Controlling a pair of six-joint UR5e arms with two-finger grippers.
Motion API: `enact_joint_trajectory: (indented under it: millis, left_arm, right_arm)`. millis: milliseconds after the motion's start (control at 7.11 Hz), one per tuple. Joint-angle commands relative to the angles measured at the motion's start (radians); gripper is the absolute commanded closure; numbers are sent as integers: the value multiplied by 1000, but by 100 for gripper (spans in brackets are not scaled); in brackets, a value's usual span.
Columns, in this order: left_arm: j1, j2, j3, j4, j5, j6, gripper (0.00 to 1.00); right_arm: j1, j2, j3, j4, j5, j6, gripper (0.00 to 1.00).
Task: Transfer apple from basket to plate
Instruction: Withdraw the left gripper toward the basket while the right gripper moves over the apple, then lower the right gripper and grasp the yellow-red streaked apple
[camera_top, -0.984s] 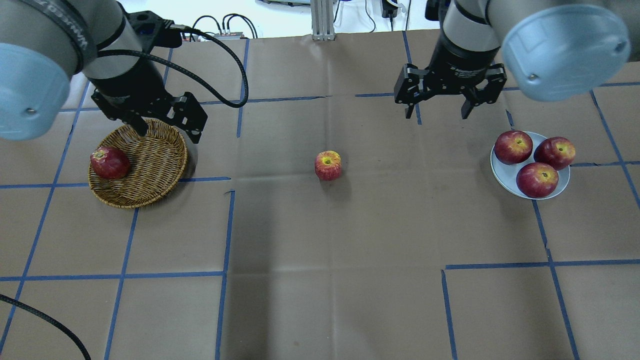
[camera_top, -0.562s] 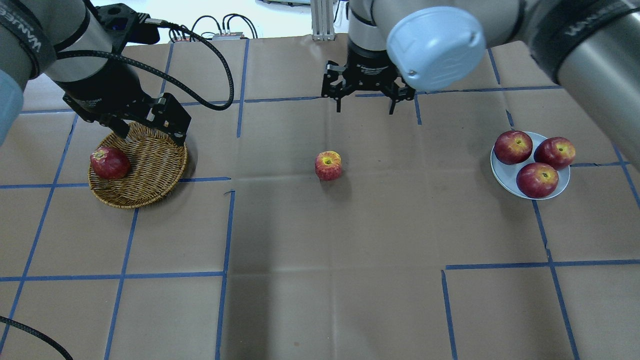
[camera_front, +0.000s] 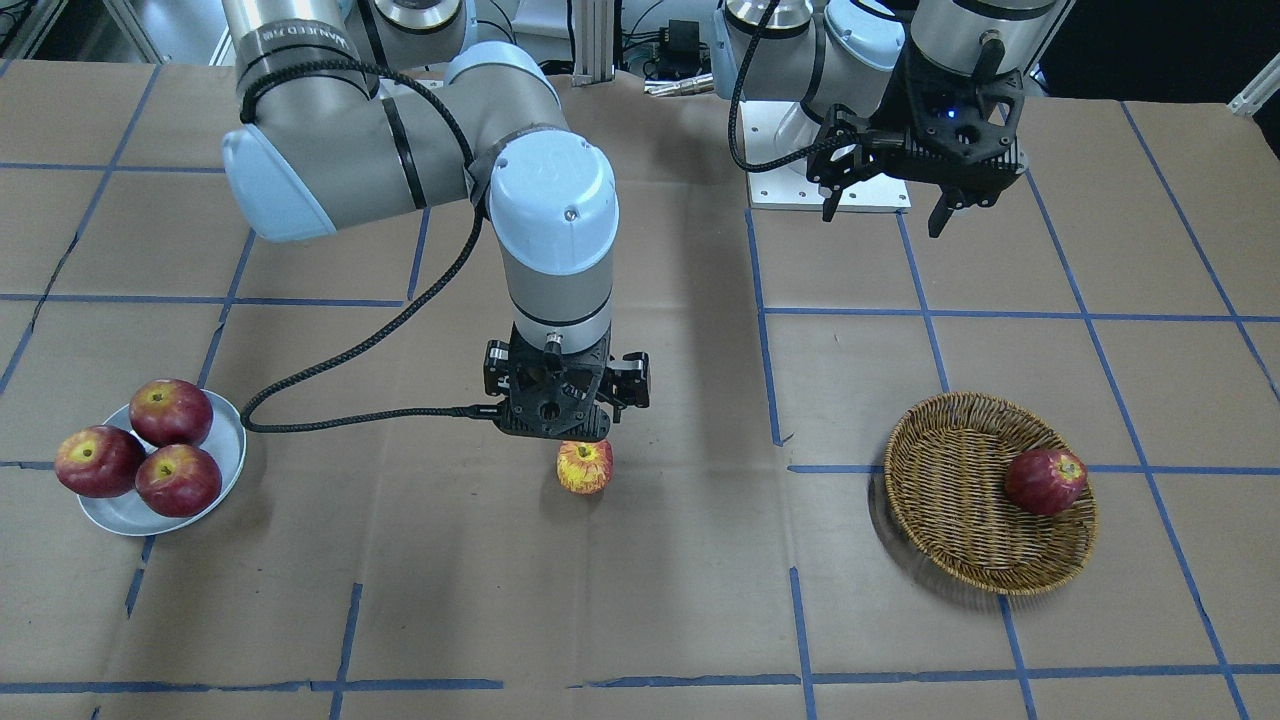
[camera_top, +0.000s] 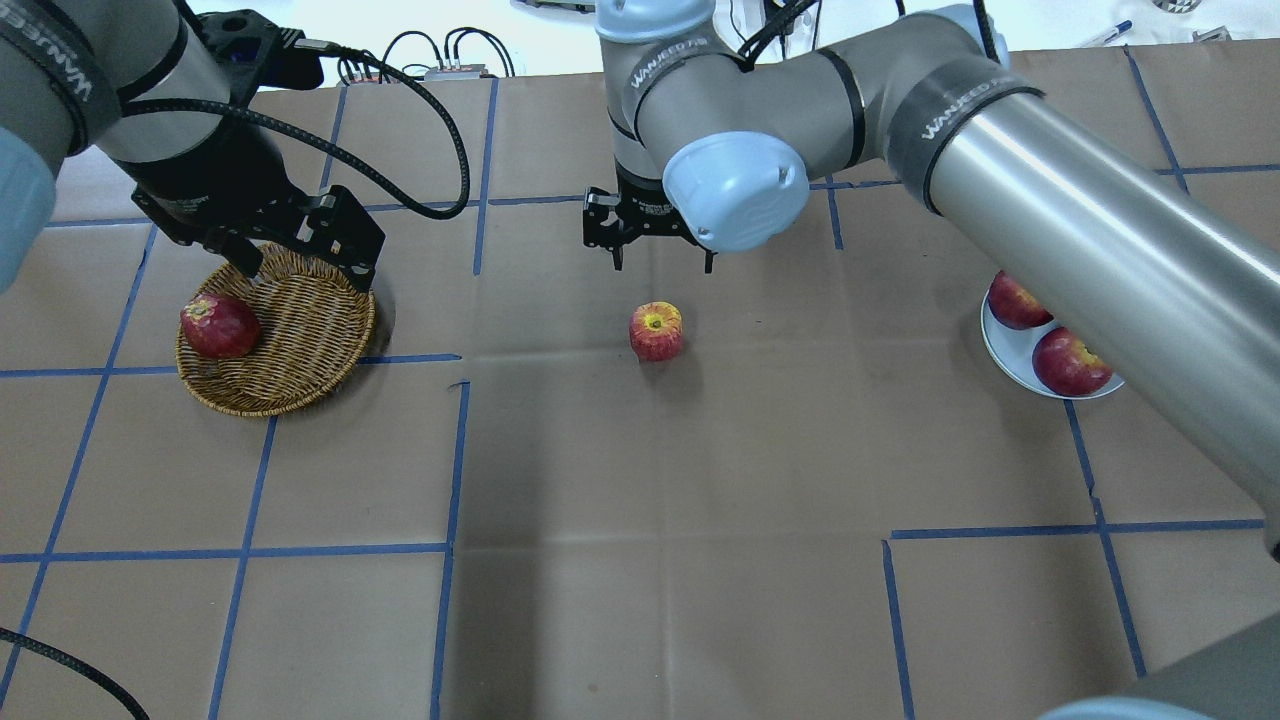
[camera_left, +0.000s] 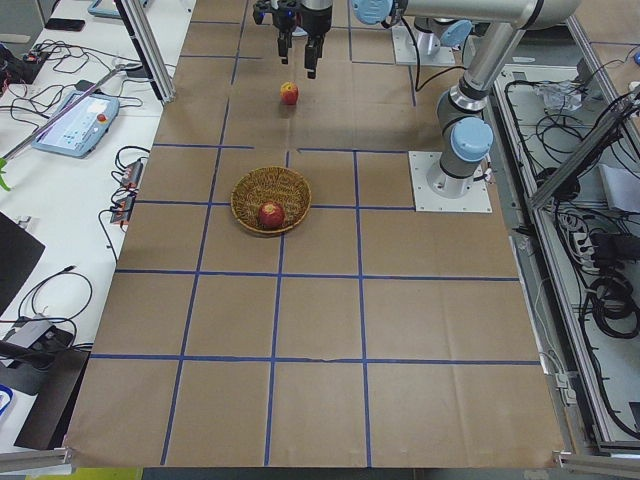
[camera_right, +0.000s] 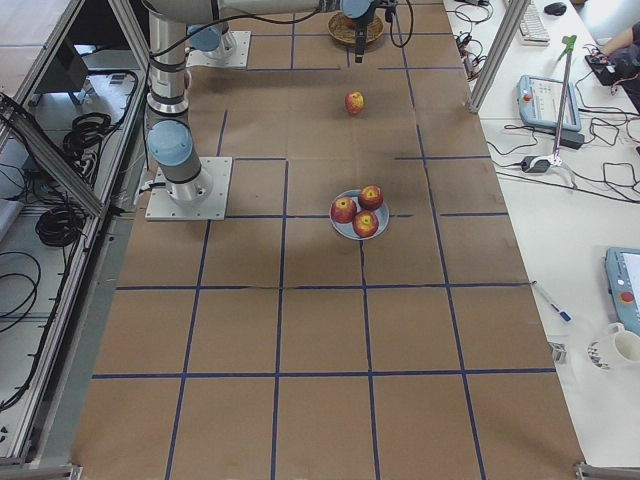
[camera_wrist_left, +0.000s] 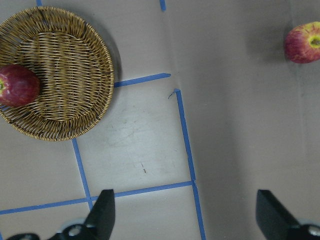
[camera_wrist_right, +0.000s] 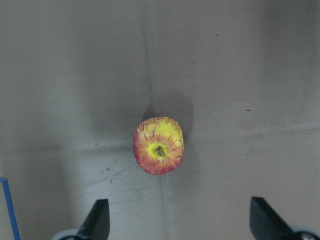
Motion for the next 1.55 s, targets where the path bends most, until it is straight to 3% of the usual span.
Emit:
enact_joint_trajectory:
  millis: [0, 281, 703, 984, 1125, 1406]
  left_arm:
    - [0, 8, -1, -1, -2, 3, 1]
    - [0, 4, -3, 1, -2, 3, 1]
    - [0, 2, -3, -1, -2, 3, 1]
    - [0, -1, -3, -1, -2, 3, 1]
    - [0, 2, -3, -1, -2, 3, 1]
    - [0, 2, -3, -1, -2, 3, 1]
  right_arm:
    - [2, 57, 87, -190, 0, 11, 0]
    - [5, 131, 102, -249, 3, 3, 0]
    - [9, 157, 144, -258, 14, -4, 2]
    - [3, 157, 129, -263, 12, -9, 40]
    - [-1, 151, 118, -263, 8, -9, 47]
    - [-23, 107, 49, -193, 11, -10, 49]
